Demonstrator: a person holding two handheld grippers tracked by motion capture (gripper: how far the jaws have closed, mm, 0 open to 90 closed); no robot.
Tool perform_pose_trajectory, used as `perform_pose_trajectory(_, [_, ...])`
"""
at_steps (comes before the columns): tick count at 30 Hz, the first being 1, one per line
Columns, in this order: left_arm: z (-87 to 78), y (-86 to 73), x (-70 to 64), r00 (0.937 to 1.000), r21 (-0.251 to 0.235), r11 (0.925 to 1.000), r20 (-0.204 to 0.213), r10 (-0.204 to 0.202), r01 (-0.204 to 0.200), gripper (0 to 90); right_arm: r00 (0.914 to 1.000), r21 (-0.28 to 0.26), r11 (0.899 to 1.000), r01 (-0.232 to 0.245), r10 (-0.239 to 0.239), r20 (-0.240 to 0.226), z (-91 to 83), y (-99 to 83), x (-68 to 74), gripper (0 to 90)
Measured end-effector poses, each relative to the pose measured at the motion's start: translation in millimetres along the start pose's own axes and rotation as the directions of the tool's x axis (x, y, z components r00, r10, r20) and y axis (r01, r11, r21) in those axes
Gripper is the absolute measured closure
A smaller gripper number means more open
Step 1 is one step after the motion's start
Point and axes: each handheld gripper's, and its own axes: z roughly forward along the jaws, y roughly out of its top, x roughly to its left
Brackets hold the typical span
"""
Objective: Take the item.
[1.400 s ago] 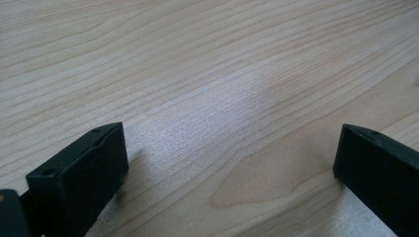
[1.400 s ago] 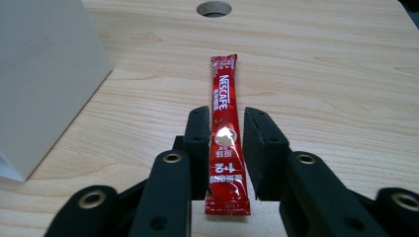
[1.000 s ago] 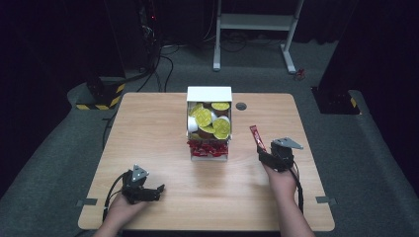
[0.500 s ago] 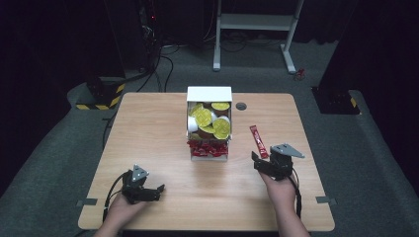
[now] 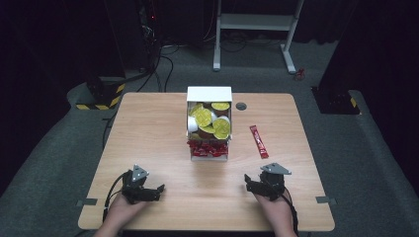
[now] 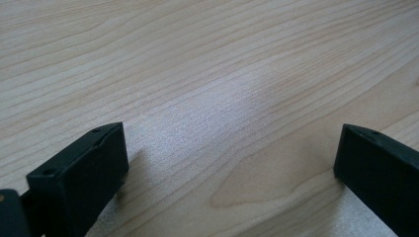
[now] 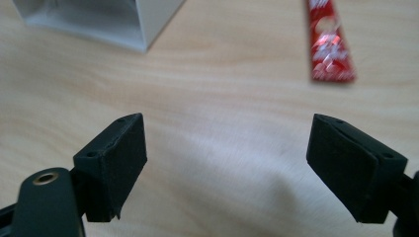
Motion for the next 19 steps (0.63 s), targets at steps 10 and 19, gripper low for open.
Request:
perform_pose_trajectory(10, [0.2, -0.1, -0.2, 1.0000, -0.002, 1.0000, 0.001, -0.002, 0.002, 0.4, 0.9985, 0.071, 0.996, 0.053, -0.054, 0.014, 10.0, -13.1, 15.8, 15.4])
perform_pose_trajectory(19, [0.0, -0.1, -0.1, 1.0000, -0.002, 1.0000, -0.002, 0.002, -0.002, 0.5, 0.9984, 0.072, 0.996, 0.054, -0.055, 0.010, 10.5, -13.0, 18.5, 15.4])
